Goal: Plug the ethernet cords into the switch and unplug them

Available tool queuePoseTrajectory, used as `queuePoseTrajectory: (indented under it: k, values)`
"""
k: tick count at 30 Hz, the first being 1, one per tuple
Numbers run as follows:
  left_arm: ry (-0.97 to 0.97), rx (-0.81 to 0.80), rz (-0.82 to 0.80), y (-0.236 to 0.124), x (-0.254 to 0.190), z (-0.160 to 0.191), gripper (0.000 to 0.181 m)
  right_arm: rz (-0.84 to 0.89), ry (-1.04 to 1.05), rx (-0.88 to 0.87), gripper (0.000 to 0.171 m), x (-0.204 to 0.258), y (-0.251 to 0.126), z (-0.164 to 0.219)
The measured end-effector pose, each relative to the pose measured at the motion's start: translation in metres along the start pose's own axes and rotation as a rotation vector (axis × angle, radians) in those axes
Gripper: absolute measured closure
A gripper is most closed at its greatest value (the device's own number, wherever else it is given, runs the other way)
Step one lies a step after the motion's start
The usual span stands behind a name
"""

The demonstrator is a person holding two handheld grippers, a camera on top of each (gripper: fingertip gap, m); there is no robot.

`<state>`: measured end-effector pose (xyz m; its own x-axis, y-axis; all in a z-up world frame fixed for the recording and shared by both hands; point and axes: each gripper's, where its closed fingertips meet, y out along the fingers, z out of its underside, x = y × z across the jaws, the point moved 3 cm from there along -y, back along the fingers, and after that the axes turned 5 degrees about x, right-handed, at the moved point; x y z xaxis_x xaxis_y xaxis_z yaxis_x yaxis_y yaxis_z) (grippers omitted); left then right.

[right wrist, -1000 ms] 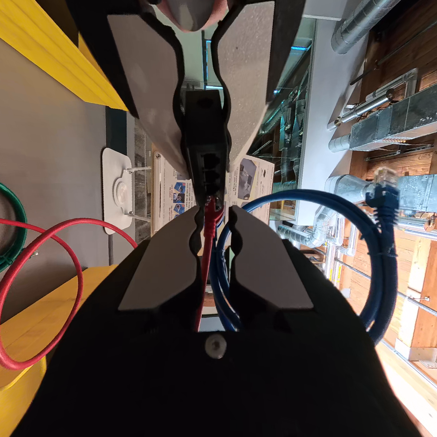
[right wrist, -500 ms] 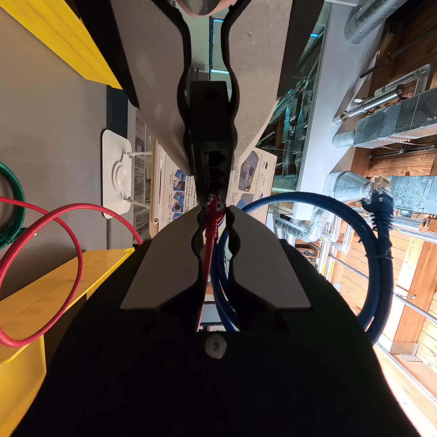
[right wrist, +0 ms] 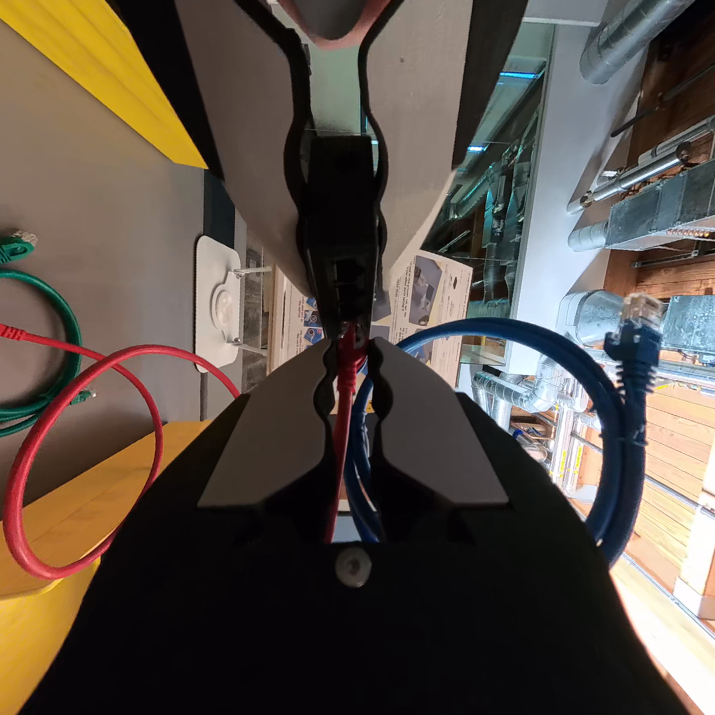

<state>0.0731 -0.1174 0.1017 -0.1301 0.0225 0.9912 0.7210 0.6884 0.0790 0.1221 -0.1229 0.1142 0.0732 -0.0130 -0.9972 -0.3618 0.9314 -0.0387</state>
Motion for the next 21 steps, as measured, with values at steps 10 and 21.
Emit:
queuePoseTrajectory:
  k: [10, 21]
  values:
    - [-0.106, 0.08, -0.139, -0.001, 0.026, 0.01, 0.146, 0.189, 0.072, 0.008, 0.156, -0.021, 0.008, -0.004]
    - [-0.591, 0.052, -0.098, -0.02, 0.064, 0.017, 0.092, 0.357, 0.224, 0.077, 0.156, -0.04, 0.013, 0.011]
